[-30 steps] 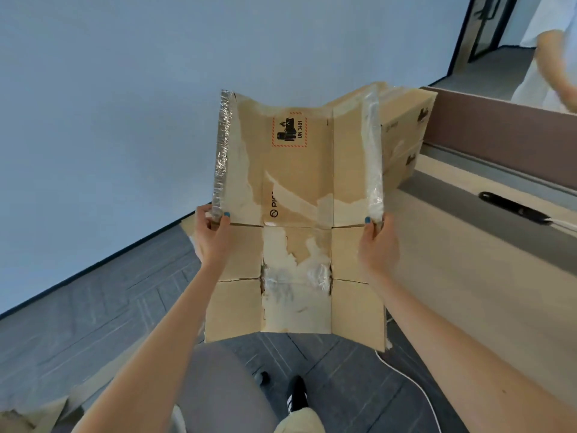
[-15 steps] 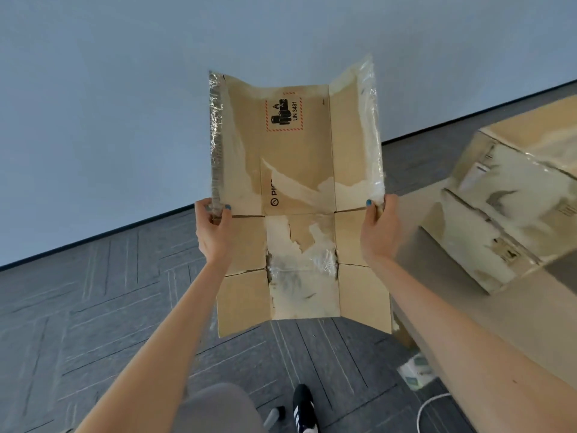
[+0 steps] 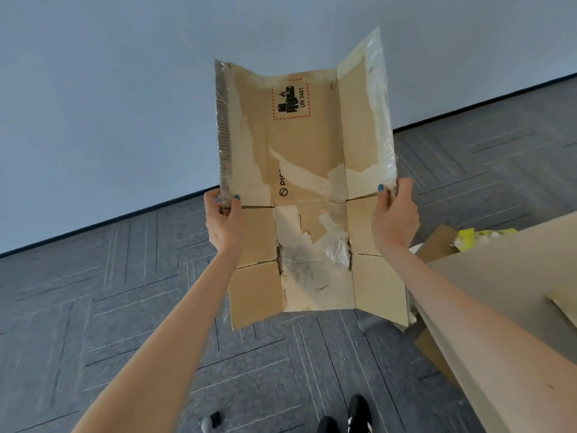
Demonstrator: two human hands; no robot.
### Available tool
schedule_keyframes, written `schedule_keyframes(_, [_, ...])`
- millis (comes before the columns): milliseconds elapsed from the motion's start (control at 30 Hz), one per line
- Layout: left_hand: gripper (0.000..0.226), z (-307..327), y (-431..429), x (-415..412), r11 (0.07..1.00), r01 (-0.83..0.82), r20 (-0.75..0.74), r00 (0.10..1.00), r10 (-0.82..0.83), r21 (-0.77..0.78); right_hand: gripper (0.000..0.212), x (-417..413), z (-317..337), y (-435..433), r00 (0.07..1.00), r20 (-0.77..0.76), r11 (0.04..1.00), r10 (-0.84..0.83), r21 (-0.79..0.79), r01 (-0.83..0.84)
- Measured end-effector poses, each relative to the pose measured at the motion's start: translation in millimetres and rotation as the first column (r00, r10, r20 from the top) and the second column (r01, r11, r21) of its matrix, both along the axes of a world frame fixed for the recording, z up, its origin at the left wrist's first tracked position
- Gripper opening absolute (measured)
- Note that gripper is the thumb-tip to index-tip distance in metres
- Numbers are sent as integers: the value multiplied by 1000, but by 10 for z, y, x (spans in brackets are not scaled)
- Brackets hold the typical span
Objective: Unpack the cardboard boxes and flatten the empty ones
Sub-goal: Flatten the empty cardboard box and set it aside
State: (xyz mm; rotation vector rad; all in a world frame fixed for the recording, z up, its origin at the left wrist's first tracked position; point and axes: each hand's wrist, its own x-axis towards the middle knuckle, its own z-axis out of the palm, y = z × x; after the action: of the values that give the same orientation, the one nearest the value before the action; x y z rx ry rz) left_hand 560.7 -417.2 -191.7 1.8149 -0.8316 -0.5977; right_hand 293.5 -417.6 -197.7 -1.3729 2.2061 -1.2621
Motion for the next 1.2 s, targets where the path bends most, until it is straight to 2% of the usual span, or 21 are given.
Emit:
schedule_keyframes(233, [19,-673,-874,203,997,-79,-28,996,79,14,14,230,-601,-1112,996,-14,997,83,-1,-83])
schedule_keyframes(467, [17,-1708,-1982,464,985,-164,-17,986,166,56,16,529,-1661,-2400,988,-22,988,152,21,-152])
schedule_keyframes(700, [16,-3112,-2991,787,977,-189,7,982,190,101,16,825,-3027,-3440,987,-36,985,158,69,-155])
schedule_keyframes(900, [16,-4691,-3837,1177,972,-201,8,979,202,120,16,1157,-4458,-4315,986,-71,984,153,102,-145])
schedule_keyframes(1200, [17,-6487,-4665,1679,971,-208,-23,977,212,118,16,1537,-6191,-5314,978,-57,972,199,140,-189])
